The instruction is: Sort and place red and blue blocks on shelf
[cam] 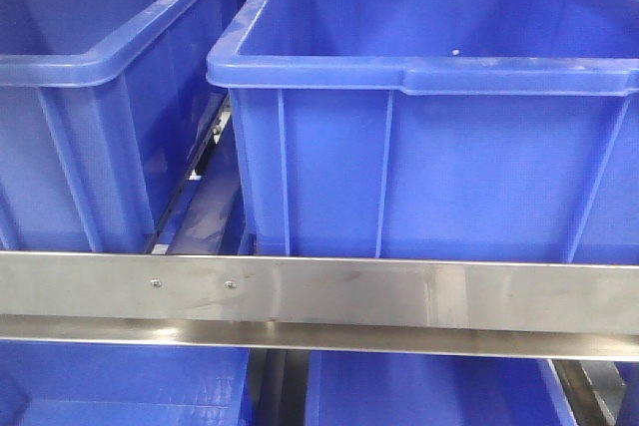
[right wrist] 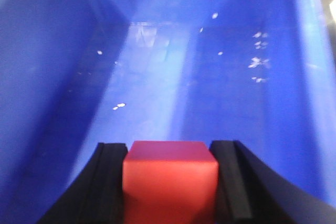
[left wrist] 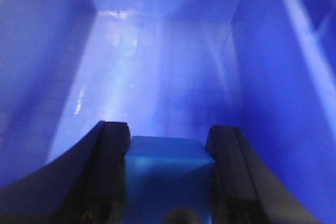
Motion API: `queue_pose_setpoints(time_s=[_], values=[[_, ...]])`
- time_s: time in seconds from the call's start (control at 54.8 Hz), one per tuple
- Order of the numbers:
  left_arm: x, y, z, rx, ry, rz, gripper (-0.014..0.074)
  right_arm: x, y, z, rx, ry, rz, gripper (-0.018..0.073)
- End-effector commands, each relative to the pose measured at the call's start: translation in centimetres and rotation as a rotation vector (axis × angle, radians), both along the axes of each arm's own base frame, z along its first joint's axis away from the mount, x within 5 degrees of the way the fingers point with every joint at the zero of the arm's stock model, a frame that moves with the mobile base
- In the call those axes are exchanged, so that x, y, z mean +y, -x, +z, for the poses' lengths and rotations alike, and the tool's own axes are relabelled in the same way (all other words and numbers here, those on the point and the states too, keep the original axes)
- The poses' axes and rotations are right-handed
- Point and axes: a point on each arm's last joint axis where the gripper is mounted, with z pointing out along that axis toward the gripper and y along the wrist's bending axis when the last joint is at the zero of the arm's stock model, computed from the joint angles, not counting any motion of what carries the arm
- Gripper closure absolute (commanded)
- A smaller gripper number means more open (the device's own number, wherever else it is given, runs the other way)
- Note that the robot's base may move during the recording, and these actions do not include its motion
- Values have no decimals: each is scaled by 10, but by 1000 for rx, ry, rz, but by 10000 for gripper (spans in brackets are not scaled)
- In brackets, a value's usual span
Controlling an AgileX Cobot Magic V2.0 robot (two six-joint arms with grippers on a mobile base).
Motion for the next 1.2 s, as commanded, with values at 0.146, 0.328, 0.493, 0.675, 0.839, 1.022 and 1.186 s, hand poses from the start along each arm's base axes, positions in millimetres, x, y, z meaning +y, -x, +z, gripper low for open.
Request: queue_pose_setpoints(time_s=[0.146,0.328,0.493,0.675,0.839,1.022,1.186], values=[[-8,-21,26,-132,24,-32,377,2,-4,32,-205,8,21,309],[-8,-22,28,-152,28,-37,78,1,-4,32,-201,11,22,64],[-8,-21,26,-132,26,-32,52,2,-4,32,-203,10,22,70],[-7,-21,24,-101,27,-21,55,1,-4,32,-201,11,22,70],[-6,-16,26,-82,48,-6,246,1,-2,33,-203,10,22,152],[-3,-3,39,-104,68,4,478,-1,7,40,-197,11,19,491],[0,12,49,-116,69,13,513,-5,19,49,-186,16,15,491]])
